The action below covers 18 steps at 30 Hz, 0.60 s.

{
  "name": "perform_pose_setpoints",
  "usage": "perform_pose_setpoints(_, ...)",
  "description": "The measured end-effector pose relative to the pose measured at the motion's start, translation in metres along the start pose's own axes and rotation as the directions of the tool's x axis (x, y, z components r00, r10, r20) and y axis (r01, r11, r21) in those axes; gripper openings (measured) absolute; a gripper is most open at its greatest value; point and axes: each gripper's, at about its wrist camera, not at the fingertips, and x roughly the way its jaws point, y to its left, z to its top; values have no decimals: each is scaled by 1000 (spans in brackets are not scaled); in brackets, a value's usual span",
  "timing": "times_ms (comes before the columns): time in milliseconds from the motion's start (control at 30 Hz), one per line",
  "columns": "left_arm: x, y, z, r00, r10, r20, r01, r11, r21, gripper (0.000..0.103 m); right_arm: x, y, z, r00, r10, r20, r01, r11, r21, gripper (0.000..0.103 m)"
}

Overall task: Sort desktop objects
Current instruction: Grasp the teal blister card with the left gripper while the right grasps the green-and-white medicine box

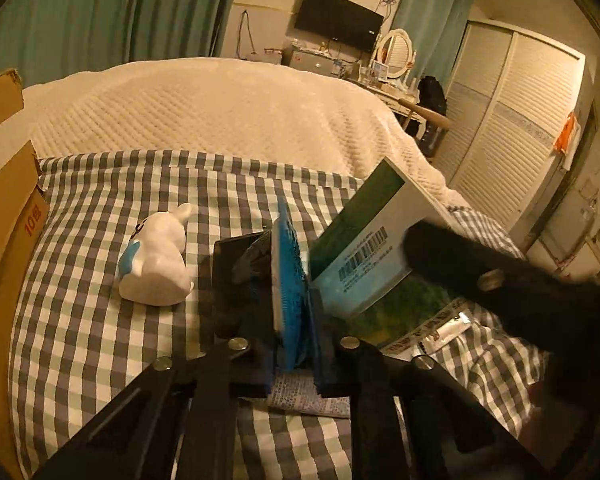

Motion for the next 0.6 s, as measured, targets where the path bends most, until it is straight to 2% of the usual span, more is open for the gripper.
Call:
perform_pose_setpoints(67,-8,4,-1,1000,-14,9,14,1000,-10,9,8,-3,-5,1000,5,-24,-4,1000,18,102)
perform_pose_setpoints(167,-18,3,-1,1000,-17,18,18,1000,-12,8,8,-10,-10,999,20,-35,-19,999,32,78)
perform_pose_setpoints(267,-30,3,1,999,-21,35,21,1000,-15,8,0,-17,-12,998,36,-48,-34,998,43,78)
perform_pose_setpoints(333,-43,5,2,999,-10,47,11,1000,-16,8,-12,-17,-14,999,17,-30,-16,999,28,77)
perform_pose_setpoints(500,-73,15,4,998,-9,62,11,999,-39,8,-58,-20,-24,1000,0,-11,0,1000,9,77)
perform_pose_setpoints(600,-93,8,-1,998,30,56,-28,999,-30,8,-86,-18,-24,1000,-18,-8,17,1000,-16,77)
